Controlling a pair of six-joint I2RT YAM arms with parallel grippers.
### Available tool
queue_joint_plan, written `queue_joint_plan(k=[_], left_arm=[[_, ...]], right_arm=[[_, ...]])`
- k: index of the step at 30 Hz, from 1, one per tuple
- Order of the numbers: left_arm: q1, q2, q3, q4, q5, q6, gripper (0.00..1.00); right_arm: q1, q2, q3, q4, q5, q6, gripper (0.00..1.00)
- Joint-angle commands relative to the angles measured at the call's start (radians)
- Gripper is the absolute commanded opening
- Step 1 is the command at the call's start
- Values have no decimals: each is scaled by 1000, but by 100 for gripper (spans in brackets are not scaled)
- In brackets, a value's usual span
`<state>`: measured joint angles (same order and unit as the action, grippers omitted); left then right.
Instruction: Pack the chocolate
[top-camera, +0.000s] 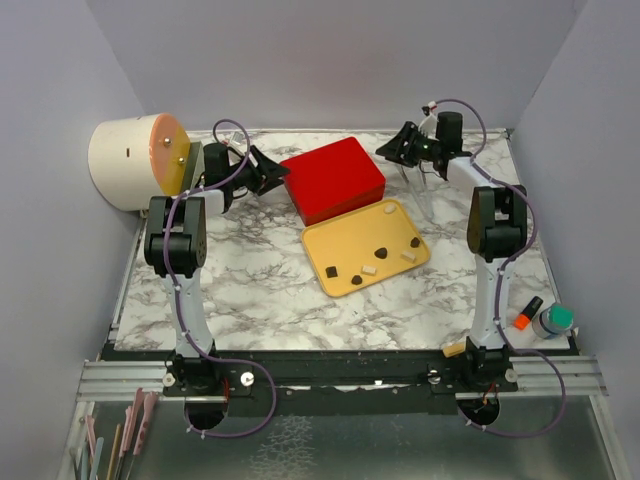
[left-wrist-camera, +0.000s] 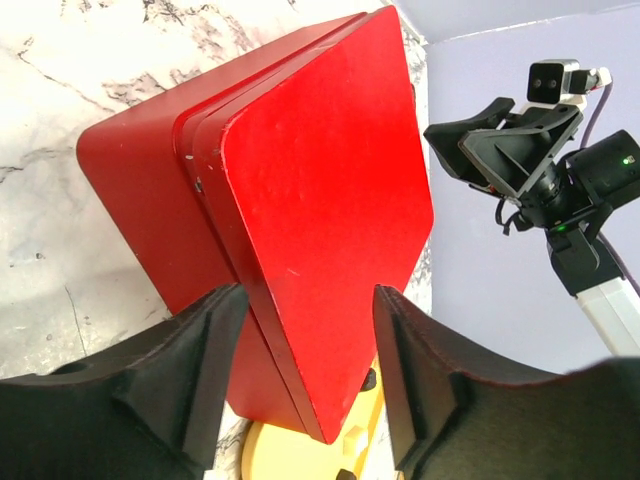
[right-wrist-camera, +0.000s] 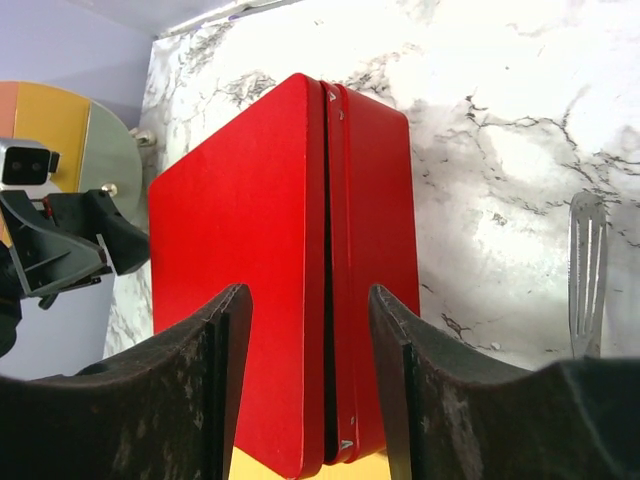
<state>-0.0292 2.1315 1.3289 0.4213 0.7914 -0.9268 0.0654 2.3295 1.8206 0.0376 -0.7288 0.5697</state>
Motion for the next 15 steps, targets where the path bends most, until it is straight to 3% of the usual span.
queue_joint_plan(k=[1,5,15], left_arm=[[8,-56,-22,-6,-30,17,65],[8,-66,-35,-21,-40,28,70],[1,-43,-69,-28,-66,29,71]], right_arm=[[-13,-55,-24,-36,-7,-43,55],[-13,-75,-37,-104,-27,-91,56],[-12,-93,-95,-121,-64,-125,56]])
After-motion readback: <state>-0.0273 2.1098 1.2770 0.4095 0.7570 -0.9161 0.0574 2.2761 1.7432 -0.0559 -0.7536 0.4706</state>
